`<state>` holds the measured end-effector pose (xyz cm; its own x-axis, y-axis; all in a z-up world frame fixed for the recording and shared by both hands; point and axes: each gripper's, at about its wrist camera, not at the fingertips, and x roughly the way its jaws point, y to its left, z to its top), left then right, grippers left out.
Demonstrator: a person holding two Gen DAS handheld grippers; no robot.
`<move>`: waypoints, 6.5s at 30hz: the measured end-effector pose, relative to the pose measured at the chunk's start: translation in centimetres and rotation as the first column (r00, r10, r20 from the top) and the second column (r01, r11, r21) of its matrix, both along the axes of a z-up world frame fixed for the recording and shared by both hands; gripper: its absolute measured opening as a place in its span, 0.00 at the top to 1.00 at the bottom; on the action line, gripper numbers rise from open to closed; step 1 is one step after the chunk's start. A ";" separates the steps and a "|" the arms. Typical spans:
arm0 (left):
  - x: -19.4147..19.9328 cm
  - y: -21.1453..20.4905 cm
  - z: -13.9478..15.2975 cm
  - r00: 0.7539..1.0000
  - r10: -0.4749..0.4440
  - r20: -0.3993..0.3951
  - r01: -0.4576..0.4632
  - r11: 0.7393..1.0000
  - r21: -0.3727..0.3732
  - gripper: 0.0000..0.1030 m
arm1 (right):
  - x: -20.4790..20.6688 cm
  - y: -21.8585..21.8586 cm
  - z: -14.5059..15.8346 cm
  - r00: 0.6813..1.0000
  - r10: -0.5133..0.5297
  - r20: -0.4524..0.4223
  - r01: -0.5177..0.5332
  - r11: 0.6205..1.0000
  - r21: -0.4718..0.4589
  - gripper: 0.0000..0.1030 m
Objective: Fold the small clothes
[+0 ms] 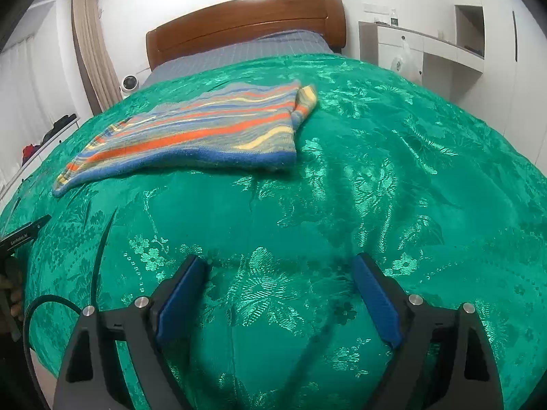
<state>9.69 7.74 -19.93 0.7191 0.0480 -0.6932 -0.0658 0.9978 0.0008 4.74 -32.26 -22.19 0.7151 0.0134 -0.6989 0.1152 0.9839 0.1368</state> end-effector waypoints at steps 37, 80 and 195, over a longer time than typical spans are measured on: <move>0.0 -0.1 0.1 1.000 0.003 0.009 -0.004 1.000 0.008 0.01 | -0.2 0.2 0.0 1.000 0.003 0.006 -0.003 1.000 -0.010 0.13; 2.1 -21.8 6.5 0.836 -0.545 -0.069 0.549 0.830 0.095 0.01 | 0.1 -7.5 5.1 0.998 -0.011 0.070 -0.001 0.985 0.171 0.03; -0.7 0.6 0.8 0.991 -0.051 -0.124 0.049 0.999 -0.016 0.00 | -1.0 15.9 0.7 0.948 0.315 -0.053 -0.319 0.940 -0.117 0.00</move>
<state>9.00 8.35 -19.17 0.6286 0.0046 -0.7778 -0.0160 0.9998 -0.0071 3.69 -16.39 -21.51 0.6644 0.1481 -0.7326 -0.2028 0.9791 0.0140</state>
